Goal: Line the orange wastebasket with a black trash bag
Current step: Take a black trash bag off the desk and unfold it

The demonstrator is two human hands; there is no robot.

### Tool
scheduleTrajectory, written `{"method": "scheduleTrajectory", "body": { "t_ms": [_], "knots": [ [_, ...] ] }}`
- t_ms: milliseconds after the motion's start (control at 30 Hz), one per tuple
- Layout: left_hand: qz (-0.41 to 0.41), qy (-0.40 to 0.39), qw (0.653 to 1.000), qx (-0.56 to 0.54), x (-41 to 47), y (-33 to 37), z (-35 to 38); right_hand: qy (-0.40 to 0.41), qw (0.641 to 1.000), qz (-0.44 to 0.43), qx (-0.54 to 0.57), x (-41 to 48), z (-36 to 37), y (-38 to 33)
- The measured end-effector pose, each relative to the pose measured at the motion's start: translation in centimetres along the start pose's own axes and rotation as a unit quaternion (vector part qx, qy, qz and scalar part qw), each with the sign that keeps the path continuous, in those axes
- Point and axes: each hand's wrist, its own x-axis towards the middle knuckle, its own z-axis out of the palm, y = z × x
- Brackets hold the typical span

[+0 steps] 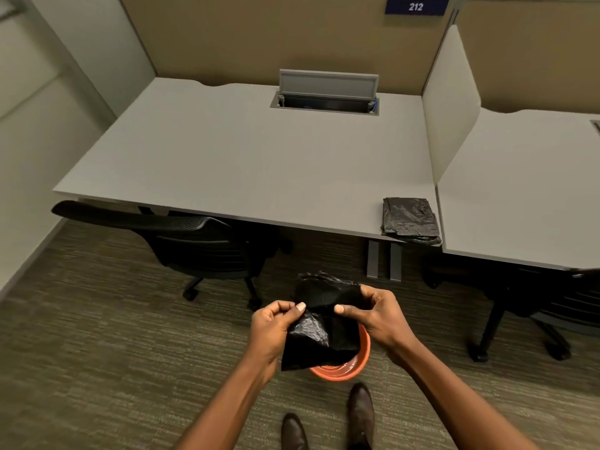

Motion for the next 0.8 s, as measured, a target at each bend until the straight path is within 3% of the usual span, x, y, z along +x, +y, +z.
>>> {"method": "scheduleTrajectory", "body": {
  "t_ms": [300,467,533,700,800],
  "knots": [
    [0.075,0.111,0.98,0.145,-2.7,1.9,0.6,0.094,0.982,-0.052,-0.156,-2.6,1.9,2.1],
    [-0.08,0.006,0.99,0.119,-3.8,3.8,2.5,0.109,0.957,-0.098,-0.25,-3.2,2.7,2.9],
    [-0.087,-0.001,0.986,0.142,-3.6,3.1,3.0,0.111,0.943,-0.125,-0.289,-3.2,2.7,3.2],
    [-0.01,0.034,0.995,0.088,-4.5,1.7,4.5,0.104,0.957,-0.112,-0.248,-4.4,1.7,3.2],
    [0.063,0.077,0.981,0.169,-4.9,0.9,5.4,0.073,0.979,-0.088,-0.167,-5.7,0.6,2.4]
  ]
}}
